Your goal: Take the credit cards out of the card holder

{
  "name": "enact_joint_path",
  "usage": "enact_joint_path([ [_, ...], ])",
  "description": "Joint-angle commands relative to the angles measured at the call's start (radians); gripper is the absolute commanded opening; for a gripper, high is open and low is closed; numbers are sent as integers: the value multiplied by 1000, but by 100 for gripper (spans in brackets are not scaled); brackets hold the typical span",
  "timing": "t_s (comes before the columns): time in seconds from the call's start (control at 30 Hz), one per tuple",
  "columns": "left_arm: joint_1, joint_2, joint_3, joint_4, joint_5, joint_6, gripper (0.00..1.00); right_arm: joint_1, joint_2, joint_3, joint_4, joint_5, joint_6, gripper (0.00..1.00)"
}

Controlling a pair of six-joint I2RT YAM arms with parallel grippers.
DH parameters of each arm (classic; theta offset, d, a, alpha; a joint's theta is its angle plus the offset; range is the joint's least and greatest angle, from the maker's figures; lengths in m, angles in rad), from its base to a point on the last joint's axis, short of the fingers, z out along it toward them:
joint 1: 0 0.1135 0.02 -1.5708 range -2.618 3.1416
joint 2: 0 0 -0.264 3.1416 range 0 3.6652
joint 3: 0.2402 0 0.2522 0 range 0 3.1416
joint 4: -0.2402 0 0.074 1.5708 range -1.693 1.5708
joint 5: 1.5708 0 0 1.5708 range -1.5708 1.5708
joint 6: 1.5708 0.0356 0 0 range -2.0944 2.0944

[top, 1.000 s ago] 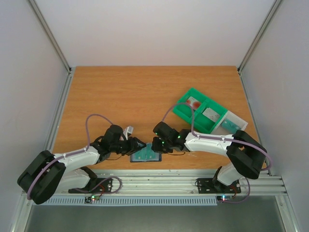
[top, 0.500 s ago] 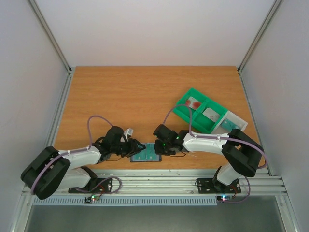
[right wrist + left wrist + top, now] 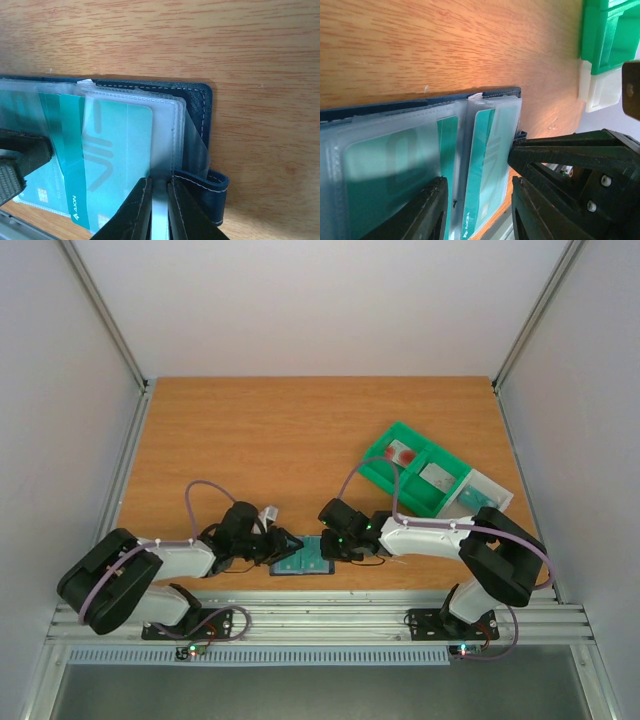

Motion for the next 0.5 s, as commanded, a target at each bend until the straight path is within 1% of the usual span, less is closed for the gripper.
enact_joint_path([
  [0.0, 4, 57, -25, 141, 10, -33, 36, 7, 16, -35, -18, 30, 16, 11],
  [0.17, -3, 123, -26, 233, 30, -62, 27, 6, 16, -37, -15, 26, 18, 11],
  [0.27, -4, 148, -24, 268, 40, -70, 20, 7, 11, -39, -16, 28, 19, 11],
  [0.37, -4, 150, -26, 275, 42, -71, 8, 7, 4, -45, -18, 32, 21, 11],
  [0.47, -5, 137, -24, 256, 37, -63, 2, 7, 1, -46, -18, 36, 21, 11],
])
